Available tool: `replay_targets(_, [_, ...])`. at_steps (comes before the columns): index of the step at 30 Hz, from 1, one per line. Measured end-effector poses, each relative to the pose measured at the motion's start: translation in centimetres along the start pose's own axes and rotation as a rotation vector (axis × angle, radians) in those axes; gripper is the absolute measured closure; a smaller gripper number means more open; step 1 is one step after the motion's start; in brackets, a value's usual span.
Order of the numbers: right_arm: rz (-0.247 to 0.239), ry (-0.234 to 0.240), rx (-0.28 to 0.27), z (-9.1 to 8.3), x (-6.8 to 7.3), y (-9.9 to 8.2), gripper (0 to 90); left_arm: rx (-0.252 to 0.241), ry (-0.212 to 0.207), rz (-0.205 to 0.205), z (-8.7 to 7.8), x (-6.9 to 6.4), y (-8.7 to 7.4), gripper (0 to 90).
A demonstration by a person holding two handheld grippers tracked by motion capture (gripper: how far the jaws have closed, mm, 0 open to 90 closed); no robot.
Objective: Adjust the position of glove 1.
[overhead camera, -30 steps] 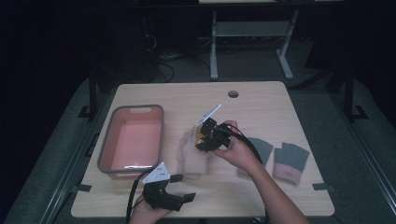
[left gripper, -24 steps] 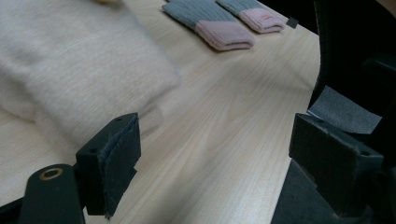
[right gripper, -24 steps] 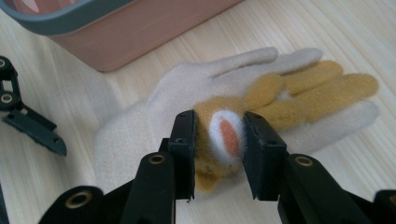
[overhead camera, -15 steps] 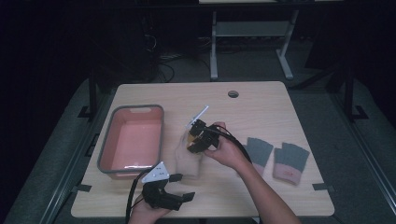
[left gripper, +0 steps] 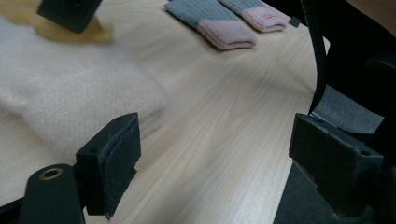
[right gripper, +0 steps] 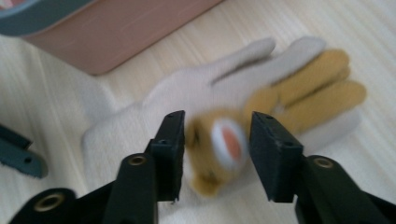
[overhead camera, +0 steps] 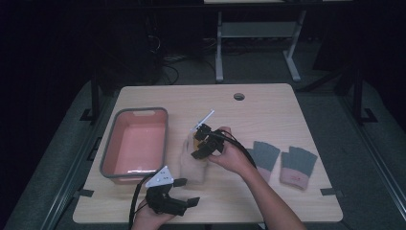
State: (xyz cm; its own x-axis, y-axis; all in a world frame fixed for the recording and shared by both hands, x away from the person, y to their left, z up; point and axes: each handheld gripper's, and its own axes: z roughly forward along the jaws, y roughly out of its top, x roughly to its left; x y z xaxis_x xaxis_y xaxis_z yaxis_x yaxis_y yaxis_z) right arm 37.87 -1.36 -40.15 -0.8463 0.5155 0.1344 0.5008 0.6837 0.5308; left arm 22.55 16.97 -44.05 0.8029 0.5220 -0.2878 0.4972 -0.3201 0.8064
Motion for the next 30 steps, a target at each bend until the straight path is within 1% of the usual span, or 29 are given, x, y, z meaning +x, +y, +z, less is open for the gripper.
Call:
replay_targets(3, [-0.003, -0.002, -0.005, 0.1, 0.1, 0.5, 47.2, 0.000, 0.000, -0.001, 0.0, 0.1, 0.0, 16.6])
replay_targets(5, [-0.012, -0.006, 0.002, 0.5, 0.3, 1.1, 44.4, 0.001, 0.001, -0.003, 0.0, 0.1, 0.0, 16.6])
replay_targets(7, [-0.017, -0.008, 0.003, 0.8, 0.3, 1.3, 43.8, 0.000, 0.000, -0.002, -0.1, 0.1, 0.0, 16.6])
replay_targets(8, [-0.019, -0.012, 0.017, 1.5, 0.3, 1.6, 44.0, -0.001, -0.001, -0.005, -0.1, 0.0, 0.0, 16.6])
replay_targets(9, [-0.019, -0.012, 0.017, 1.5, 0.3, 1.6, 44.0, -0.002, -0.001, -0.006, 0.0, 0.0, 0.0, 16.6])
replay_targets(10, [-0.025, -0.018, 0.031, 2.0, 0.4, 1.8, 44.0, -0.001, 0.000, -0.004, 0.0, 0.0, 0.0, 16.6])
replay_targets(11, [-0.025, -0.018, 0.031, 2.0, 0.4, 1.8, 44.0, 0.001, -0.001, -0.003, 0.0, 0.0, 0.0, 16.6])
replay_targets(13, [-0.037, -0.031, 0.044, 2.7, 0.5, 1.9, 43.0, 0.002, -0.002, -0.001, 0.0, 0.0, 0.0, 16.6])
replay_targets(14, [-0.043, -0.044, 0.049, 3.0, 0.6, 1.9, 41.8, 0.002, -0.002, -0.001, 0.0, 0.0, 0.0, 16.6])
replay_targets(16, [-0.072, -0.073, 0.063, 3.7, 1.0, 1.8, 41.6, 0.001, -0.002, 0.000, 0.0, 0.0, 0.0, 16.7])
replay_targets(18, [-0.080, -0.078, 0.073, 4.0, 1.2, 1.8, 41.8, 0.000, -0.003, -0.001, 0.0, 0.1, 0.0, 16.7])
replay_targets(20, [-0.107, -0.092, 0.083, 4.3, 1.3, 1.5, 42.3, 0.001, -0.003, -0.003, 0.0, 0.0, 0.0, 16.7])
replay_targets(21, [-0.113, -0.095, 0.084, 4.3, 1.4, 1.5, 43.0, 0.001, -0.003, -0.002, 0.0, 0.0, 0.0, 16.7])
replay_targets(25, [-0.114, -0.087, 0.100, 3.9, 1.1, 1.2, 44.2, 0.002, -0.004, -0.001, 0.1, 0.0, 0.0, 16.7])
replay_targets(27, [-0.119, -0.084, 0.100, 3.6, 0.8, 0.8, 44.5, -0.001, -0.005, -0.008, 0.1, -0.1, 0.1, 16.7])
replay_targets(30, [-0.110, -0.079, 0.099, 3.0, 0.3, 0.1, 44.6, 0.010, -0.007, -0.010, 0.3, -0.1, 0.1, 16.7])
